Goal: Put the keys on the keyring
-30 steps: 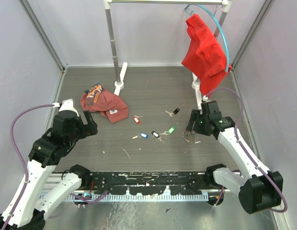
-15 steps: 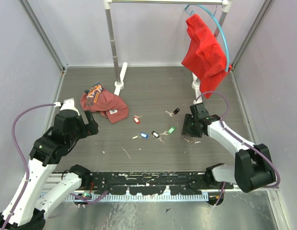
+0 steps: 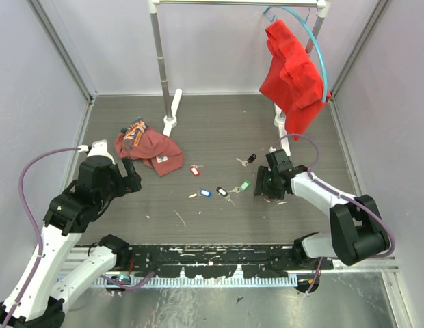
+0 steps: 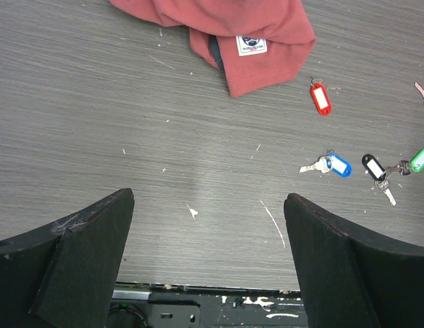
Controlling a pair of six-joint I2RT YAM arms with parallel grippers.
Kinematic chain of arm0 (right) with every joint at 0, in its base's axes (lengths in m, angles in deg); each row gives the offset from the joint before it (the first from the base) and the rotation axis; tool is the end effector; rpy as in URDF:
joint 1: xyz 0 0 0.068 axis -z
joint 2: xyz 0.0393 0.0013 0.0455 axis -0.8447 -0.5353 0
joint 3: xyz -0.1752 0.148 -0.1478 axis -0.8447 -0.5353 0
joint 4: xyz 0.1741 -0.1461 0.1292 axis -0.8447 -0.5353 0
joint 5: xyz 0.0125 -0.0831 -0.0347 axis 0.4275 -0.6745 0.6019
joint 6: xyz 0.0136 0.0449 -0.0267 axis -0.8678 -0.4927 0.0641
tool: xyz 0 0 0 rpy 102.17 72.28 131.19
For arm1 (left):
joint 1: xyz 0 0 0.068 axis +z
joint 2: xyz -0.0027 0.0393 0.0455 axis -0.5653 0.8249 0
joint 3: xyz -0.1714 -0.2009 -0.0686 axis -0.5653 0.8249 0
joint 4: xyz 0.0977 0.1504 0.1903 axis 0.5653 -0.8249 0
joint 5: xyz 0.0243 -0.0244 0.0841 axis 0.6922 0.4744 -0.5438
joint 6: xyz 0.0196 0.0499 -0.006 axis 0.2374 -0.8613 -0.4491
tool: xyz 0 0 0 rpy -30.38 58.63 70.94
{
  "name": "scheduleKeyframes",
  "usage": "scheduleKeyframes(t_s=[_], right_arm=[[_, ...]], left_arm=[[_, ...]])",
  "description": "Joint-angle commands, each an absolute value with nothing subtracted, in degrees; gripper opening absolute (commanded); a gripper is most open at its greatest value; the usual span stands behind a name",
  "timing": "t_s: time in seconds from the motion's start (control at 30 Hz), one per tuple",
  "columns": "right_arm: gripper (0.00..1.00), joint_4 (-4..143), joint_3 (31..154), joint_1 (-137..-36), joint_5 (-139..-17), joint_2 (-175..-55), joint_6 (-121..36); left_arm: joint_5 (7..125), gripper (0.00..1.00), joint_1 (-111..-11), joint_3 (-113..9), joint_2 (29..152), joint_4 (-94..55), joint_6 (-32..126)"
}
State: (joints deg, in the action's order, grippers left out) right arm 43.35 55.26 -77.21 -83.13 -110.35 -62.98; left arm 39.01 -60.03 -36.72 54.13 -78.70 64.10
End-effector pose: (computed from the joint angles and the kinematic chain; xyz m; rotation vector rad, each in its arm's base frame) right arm 0.2201 0.0798 0.1672 0.1752 2.7321 0.2942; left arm 0.1074 -0.0388 0.3440 -0.2327 2.2030 -0.1580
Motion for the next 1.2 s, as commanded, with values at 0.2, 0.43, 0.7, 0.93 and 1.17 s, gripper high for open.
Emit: scheduleKeyframes(t_s=[0.2, 0.43, 0.7, 0.93, 1.17], right_arm=[[0.62, 47.2, 55.4, -81.4, -83.6, -113.4, -63.8], [0.53, 46.4, 56.3, -87.7, -86.1, -115.6, -65.4], [0.45, 43.0, 58.6, -95.6, -91.0, -117.1, -67.0], [0.46, 42.3, 60.8, -98.4, -95.2, -111.1, -67.3], [0.48, 38.1, 61.7, -97.4, -110.4, -102.9, -71.5]], left_arm=[[39.8, 0.98, -60.1, -36.0, 54.4, -77.2, 63.6], [40.1, 0.98, -60.1, -36.0, 54.6, -77.2, 63.6], [40.3, 0.98, -60.1, -36.0, 54.9, -77.1, 63.6], [40.5, 0.98, -60.1, -36.0, 55.2, -77.1, 63.5], [40.7, 0.98, -60.1, -35.9, 55.3, -77.1, 63.5]])
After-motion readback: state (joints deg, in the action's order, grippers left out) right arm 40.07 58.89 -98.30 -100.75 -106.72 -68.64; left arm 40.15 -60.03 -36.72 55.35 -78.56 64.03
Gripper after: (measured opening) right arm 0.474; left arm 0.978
